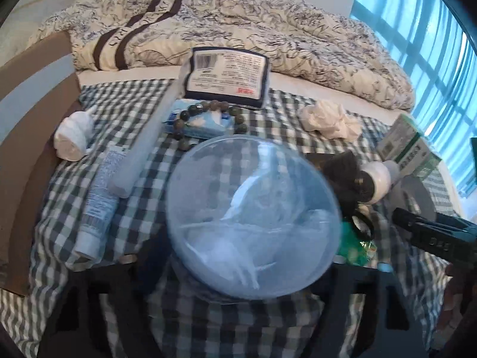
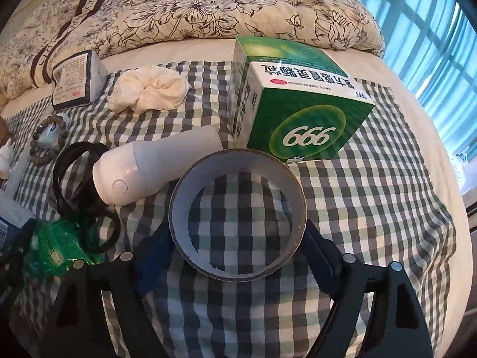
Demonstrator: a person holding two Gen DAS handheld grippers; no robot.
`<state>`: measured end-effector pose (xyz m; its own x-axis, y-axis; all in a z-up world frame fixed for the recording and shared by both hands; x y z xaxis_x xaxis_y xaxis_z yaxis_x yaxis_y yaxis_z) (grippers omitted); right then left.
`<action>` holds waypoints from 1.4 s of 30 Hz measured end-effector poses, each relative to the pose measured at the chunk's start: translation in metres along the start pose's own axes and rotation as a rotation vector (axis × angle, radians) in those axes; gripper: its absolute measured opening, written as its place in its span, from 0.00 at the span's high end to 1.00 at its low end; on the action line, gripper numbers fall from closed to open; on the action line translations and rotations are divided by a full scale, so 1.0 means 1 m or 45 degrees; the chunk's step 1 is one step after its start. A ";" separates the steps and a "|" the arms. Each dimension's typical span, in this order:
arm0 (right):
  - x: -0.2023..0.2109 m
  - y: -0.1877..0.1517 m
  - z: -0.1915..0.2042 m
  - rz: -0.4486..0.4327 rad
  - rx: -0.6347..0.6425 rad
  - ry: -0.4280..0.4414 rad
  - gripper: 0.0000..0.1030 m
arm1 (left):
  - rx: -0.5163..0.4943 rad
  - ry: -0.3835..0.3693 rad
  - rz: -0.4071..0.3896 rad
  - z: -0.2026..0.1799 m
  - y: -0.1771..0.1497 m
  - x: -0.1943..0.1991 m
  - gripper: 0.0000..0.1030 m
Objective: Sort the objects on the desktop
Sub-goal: 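Lift the clear swab tub with the left tool while the right tool lifts the grey tape roll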
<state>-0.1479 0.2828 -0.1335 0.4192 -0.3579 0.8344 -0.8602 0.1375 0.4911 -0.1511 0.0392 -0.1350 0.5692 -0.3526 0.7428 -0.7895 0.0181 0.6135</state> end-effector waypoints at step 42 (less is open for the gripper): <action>0.126 -0.053 -0.012 -0.046 0.017 0.229 0.21 | -0.055 0.072 -0.115 -0.010 -0.010 0.130 0.34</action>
<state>-0.0459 0.2414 -0.0516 0.4942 -0.1916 0.8480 -0.8468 0.1149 0.5194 -0.0672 0.0028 -0.0417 0.6508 -0.3010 0.6970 -0.7243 0.0290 0.6889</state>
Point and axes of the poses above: each gripper's, at about its wrist camera, not at the fingertips, and x roughly against the way its jaws point, z to its left, y to its top, the point moved 2 cm from there along -x, roughly the way its jaws point, and after that the axes turned 11 degrees about -y, right-handed, at the moved point
